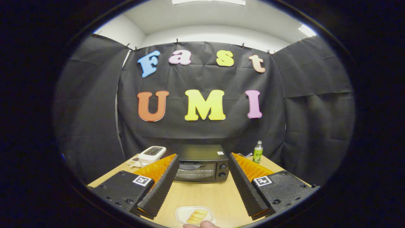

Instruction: Open the toaster oven, put the food inside, and close the toaster oven door.

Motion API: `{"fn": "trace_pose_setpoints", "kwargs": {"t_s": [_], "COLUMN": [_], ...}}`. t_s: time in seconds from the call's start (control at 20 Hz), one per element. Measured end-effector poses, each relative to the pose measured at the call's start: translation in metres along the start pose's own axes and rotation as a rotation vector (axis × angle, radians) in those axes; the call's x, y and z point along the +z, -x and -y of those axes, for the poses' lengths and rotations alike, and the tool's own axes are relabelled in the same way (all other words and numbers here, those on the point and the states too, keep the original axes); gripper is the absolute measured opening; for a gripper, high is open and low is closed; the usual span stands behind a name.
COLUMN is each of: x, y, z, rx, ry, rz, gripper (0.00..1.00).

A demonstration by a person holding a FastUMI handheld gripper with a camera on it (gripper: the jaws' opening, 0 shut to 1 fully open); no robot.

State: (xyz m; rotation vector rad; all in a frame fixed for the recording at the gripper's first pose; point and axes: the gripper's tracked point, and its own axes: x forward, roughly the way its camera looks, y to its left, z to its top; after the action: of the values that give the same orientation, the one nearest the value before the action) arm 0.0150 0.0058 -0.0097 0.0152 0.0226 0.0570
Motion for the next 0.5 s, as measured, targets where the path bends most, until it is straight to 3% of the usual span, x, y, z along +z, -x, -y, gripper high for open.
{"fn": "trace_pose_setpoints", "kwargs": {"t_s": [0.3, 0.5], "x": [0.0, -0.004], "y": [-0.03, -0.075], "z": [0.005, 0.007], "rx": [-0.012, -0.021], "ry": [-0.029, -0.051], "rz": [-0.004, -0.009], "gripper": [1.0, 1.0]}}
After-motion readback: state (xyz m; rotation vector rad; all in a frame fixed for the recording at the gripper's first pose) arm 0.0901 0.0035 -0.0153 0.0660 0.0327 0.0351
